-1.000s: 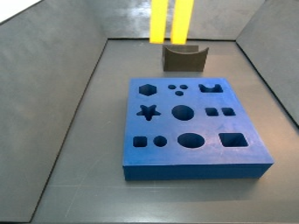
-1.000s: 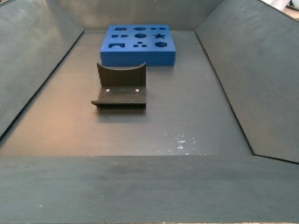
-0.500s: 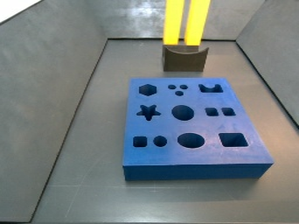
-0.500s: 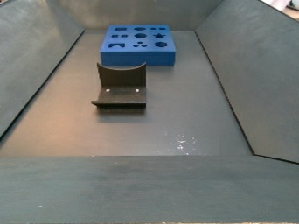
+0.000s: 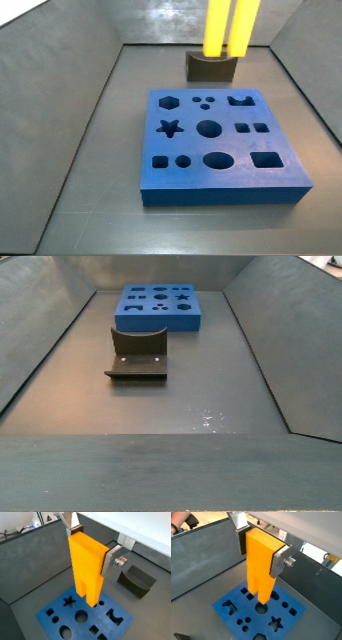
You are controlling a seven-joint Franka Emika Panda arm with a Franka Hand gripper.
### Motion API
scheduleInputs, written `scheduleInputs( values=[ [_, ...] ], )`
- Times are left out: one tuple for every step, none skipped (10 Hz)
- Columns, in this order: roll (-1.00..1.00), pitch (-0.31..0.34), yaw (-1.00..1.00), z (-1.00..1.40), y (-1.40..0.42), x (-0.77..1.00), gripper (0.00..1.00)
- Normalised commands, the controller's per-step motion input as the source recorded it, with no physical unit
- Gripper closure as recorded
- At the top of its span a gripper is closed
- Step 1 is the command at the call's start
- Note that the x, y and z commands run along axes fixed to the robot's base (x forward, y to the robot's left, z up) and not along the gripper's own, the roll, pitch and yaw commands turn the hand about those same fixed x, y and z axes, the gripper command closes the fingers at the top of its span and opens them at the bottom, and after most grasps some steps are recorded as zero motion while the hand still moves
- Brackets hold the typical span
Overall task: Pick up the double-square object. Move up. Place the double-square object on the fixture. Regrasp the double-square object. Move to above the board. Insert the double-square object.
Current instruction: Insert the double-square object.
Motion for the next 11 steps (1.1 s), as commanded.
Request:
scheduleInputs(
  values=[
    [0.00, 0.000, 0.09, -0.10, 0.00, 1.00, 1.00],
    [0.00, 0.000, 0.09, -0.10, 0.00, 1.00, 1.00],
    [0.00, 0.000, 0.08, -0.12, 0.00, 1.00, 1.00],
    [0.00, 0.000, 0.07, -0.13, 0.00, 1.00, 1.00],
    [0.00, 0.000, 0.06, -0.17, 0.00, 1.00, 1.00],
    [0.00, 0.000, 0.05, -0.19, 0.00, 1.00, 1.00],
    [0.00, 0.000, 0.05, -0.20, 0.00, 1.00, 1.00],
    [0.00, 0.000, 0.05, -0.21, 0.00, 1.00, 1.00],
    [0.00, 0.000, 0.04, -0.25, 0.00, 1.00, 1.00],
    [0.00, 0.000, 0.03, -0.29, 0.00, 1.00, 1.00],
    [0.00, 0.000, 0.03, -0.29, 0.00, 1.00, 1.00]
  ],
)
